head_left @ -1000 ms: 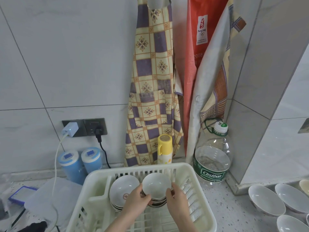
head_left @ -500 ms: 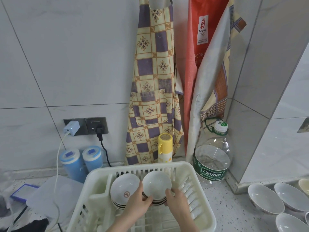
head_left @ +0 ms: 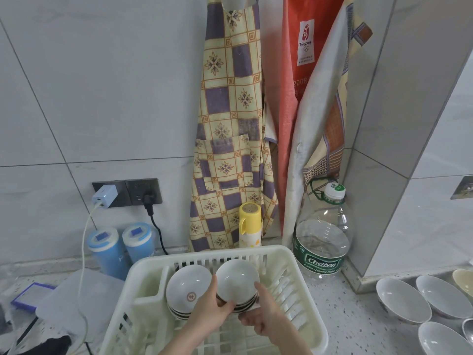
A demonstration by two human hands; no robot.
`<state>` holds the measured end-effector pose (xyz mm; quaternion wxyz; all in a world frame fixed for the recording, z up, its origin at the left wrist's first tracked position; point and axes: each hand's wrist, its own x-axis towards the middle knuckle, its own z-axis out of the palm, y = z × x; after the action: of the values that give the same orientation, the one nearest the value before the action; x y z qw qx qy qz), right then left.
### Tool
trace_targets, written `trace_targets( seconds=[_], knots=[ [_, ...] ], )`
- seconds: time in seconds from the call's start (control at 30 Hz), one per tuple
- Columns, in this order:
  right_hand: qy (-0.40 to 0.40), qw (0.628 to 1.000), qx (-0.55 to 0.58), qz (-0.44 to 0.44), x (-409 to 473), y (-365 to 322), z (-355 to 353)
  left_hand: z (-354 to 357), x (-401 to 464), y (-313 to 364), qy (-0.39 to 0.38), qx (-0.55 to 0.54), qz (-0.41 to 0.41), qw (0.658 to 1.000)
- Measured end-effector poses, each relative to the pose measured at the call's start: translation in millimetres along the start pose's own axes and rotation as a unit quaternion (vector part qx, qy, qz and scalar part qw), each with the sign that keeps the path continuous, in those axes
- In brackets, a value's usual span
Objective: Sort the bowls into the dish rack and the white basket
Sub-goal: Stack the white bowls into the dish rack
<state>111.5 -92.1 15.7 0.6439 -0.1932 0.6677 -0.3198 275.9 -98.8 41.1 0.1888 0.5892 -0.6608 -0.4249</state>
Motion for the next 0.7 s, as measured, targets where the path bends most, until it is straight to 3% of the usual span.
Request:
trace_targets(
  seconds=[0.37,0.7],
  knots=[
    [0.006,1.000,0.022,-0.004,-5,-5,1,1,4,1,-0.003,0.010,-0.019,1.000],
    [0.016,0.999,-0.025,-0.015,-18,-5,3,2,4,1,0.002,-0.027,-0.016,1.000]
  ],
)
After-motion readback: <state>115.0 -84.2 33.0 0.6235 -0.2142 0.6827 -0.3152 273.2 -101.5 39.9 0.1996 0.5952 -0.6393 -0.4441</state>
